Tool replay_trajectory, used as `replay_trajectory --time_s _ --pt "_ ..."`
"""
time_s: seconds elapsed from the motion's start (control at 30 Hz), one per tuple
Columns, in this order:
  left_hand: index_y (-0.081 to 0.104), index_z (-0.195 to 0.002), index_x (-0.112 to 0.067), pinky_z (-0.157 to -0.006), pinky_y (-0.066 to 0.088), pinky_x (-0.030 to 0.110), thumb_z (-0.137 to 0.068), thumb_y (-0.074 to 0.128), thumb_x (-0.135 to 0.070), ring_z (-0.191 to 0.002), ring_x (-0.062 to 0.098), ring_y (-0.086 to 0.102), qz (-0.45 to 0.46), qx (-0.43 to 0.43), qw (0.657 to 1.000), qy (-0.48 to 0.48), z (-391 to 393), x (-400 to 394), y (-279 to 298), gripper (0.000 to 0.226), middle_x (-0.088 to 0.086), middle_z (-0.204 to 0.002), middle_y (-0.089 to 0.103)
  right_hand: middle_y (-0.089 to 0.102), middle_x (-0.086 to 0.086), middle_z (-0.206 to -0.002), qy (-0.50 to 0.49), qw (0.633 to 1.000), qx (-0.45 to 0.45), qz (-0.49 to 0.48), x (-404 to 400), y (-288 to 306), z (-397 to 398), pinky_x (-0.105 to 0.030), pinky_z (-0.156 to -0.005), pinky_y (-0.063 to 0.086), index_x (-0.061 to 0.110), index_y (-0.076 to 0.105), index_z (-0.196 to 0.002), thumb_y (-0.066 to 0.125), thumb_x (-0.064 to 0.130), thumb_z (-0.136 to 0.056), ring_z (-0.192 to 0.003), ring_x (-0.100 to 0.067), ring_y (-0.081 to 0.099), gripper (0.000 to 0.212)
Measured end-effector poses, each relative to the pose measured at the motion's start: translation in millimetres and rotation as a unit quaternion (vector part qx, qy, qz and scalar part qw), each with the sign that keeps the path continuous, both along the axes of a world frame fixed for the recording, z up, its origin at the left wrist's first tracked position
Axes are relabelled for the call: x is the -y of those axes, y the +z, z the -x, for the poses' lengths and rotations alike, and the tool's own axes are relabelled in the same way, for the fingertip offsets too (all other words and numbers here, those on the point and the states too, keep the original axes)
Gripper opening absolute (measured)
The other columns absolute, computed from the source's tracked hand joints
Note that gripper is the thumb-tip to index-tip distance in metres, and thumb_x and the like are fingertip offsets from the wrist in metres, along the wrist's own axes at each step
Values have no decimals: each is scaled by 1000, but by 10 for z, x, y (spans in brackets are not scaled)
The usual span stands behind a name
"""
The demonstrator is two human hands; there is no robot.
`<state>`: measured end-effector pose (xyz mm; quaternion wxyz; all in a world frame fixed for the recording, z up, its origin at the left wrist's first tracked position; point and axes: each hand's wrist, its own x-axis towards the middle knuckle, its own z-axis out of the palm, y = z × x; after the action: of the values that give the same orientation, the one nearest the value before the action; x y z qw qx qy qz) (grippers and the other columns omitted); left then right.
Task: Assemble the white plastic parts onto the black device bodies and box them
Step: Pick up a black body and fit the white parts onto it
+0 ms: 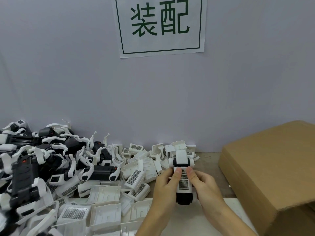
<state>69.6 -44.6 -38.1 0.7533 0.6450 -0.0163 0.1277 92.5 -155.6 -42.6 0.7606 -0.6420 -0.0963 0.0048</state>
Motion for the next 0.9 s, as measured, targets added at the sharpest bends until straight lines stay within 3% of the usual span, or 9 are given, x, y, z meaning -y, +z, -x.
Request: replay_trajectory --time_s 0.1,0.23,0.33,0.47,0.53,0.63,0.7,0.77,0.9 --pt "77 -91 -14 -73 56 28 -102 56 -22 -82 16 72 -37 3 999 22 -15 -6 -12 25 9 -89 77 79 -3 -83 -34 999 9 37 -21 13 15 -23 -64 56 8 75 -94 55 36 -96 -80 -15 76 34" --pt "78 -87 -16 -72 56 30 -102 57 -22 -84 22 72 -76 2 996 48 -28 -18 -11 27 10 -89 76 77 1 -76 -54 997 23 59 -32 21 24 -14 -54 50 9 73 -88 55 32 -99 -70 -9 74 31" --pt "78 -86 -15 -78 56 40 -101 57 -22 -86 26 73 -82 4 995 65 -38 -26 -8 27 11 -87 76 78 2 -77 -52 996 37 59 -51 25 28 -13 -55 50 12 76 -88 56 39 -93 -72 -8 74 34" --pt "77 -92 -13 -68 54 22 -100 58 -28 -79 10 72 -40 -20 999 12 -29 -5 6 26 -1 -83 77 79 0 -81 -60 997 24 42 -55 5 29 -21 -63 56 17 80 -86 51 56 -84 -78 -11 76 48" --pt "76 -96 -11 -74 55 26 -100 59 -28 -83 13 72 -62 -29 998 -8 -33 13 -15 24 -2 -85 76 79 -2 -82 -75 997 18 25 -19 -17 2 -28 -67 59 19 80 -82 51 57 -86 -79 -14 76 48" --pt "76 -92 -13 -77 53 30 -100 60 -27 -80 14 69 -88 -39 995 24 -46 -2 -37 23 -1 -82 75 78 -9 -93 -17 999 -3 -27 16 -5 -6 -33 -72 61 17 81 -94 53 41 -98 -89 -23 76 37" --pt "74 -87 -14 -69 50 21 -100 60 -26 -73 6 65 -86 -48 994 53 -41 -38 -24 23 -5 -76 73 79 -2 -99 -2 1000 11 6 4 -12 9 -22 -73 59 16 77 -106 56 24 -101 -95 -15 75 23" --pt "74 -89 -17 -70 52 19 -99 61 -25 -76 6 68 -97 -52 992 64 -26 -58 -9 18 -3 -81 75 78 10 -95 -33 997 47 60 -20 -11 21 -13 -72 54 23 75 -103 58 13 -100 -92 -4 73 20" --pt "76 -89 -15 -79 57 36 -99 62 -23 -81 15 70 -89 -32 993 68 -24 -48 -8 19 2 -83 76 77 18 -87 -79 986 93 110 -45 38 43 -10 -71 51 32 73 -89 60 13 -99 -86 2 71 25"
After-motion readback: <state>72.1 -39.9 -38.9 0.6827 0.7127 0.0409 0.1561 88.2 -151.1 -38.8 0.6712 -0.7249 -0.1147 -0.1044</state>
